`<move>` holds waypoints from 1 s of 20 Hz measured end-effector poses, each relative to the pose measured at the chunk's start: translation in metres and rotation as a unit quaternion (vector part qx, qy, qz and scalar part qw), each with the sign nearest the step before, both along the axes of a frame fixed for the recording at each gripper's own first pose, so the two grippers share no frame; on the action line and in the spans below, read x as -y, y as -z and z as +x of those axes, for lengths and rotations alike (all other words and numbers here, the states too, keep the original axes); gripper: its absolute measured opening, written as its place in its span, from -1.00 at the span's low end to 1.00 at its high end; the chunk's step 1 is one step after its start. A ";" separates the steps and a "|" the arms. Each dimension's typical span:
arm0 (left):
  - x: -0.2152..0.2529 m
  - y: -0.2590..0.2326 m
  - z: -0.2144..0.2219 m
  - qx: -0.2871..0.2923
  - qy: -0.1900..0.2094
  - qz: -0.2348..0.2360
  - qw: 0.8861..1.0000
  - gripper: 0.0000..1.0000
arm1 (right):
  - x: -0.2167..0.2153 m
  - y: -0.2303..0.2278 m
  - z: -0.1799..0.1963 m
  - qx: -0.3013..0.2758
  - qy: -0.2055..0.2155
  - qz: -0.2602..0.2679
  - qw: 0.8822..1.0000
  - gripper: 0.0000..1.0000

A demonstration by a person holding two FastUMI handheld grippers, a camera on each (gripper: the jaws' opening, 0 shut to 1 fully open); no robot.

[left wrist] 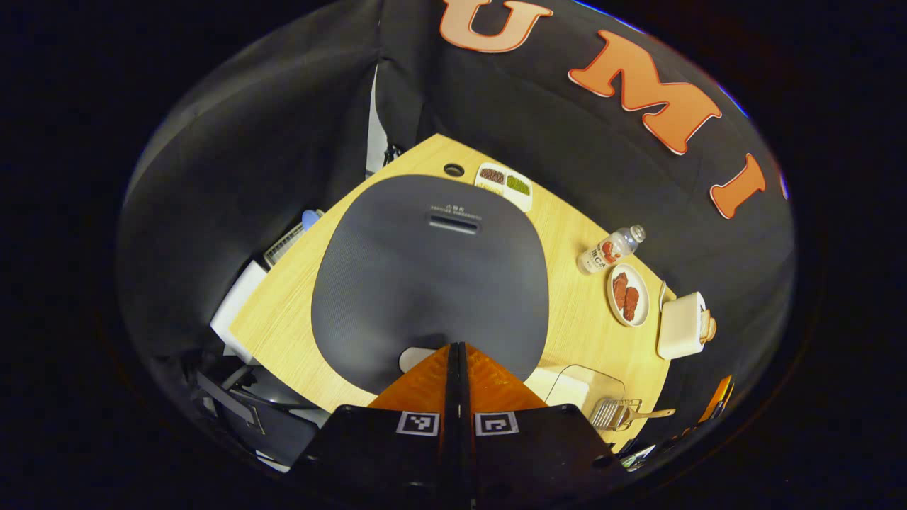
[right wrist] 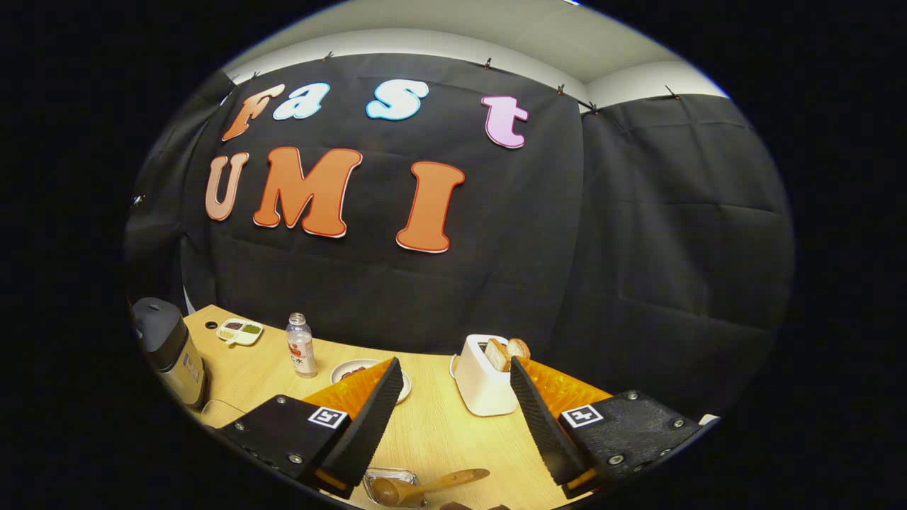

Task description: Close the left gripper, press the button to open the rice cooker; take a wooden spoon from the chopstick holder with the right hand, scoop a spoonful of rice and pour it into the rice cooker, then put the wooden spoon back into the chopstick holder.

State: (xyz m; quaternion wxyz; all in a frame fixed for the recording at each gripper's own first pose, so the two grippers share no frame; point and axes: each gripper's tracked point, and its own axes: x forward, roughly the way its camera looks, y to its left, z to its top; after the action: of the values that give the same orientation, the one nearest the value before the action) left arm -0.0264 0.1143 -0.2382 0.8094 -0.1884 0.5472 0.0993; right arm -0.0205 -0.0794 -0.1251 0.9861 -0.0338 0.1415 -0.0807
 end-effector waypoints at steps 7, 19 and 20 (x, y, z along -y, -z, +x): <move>-0.001 0.020 -0.005 -0.022 -0.013 0.012 1.000 -0.90 | 0.015 0.025 -0.009 -0.035 0.015 -0.006 0.999 0.88; 0.001 -0.057 0.019 0.104 0.019 0.139 0.985 -0.89 | 0.021 0.090 -0.027 -0.126 0.008 0.037 0.991 0.89; 0.001 -0.071 0.027 0.131 0.029 0.164 0.977 -0.89 | 0.019 0.097 -0.029 -0.137 0.004 0.043 0.990 0.89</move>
State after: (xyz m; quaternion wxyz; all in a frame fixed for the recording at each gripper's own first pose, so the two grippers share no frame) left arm 0.0008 0.1133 -0.1674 0.8964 -0.0490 0.4180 0.1389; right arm -0.0493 -0.0989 -0.2223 0.9576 -0.0016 0.2786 -0.0735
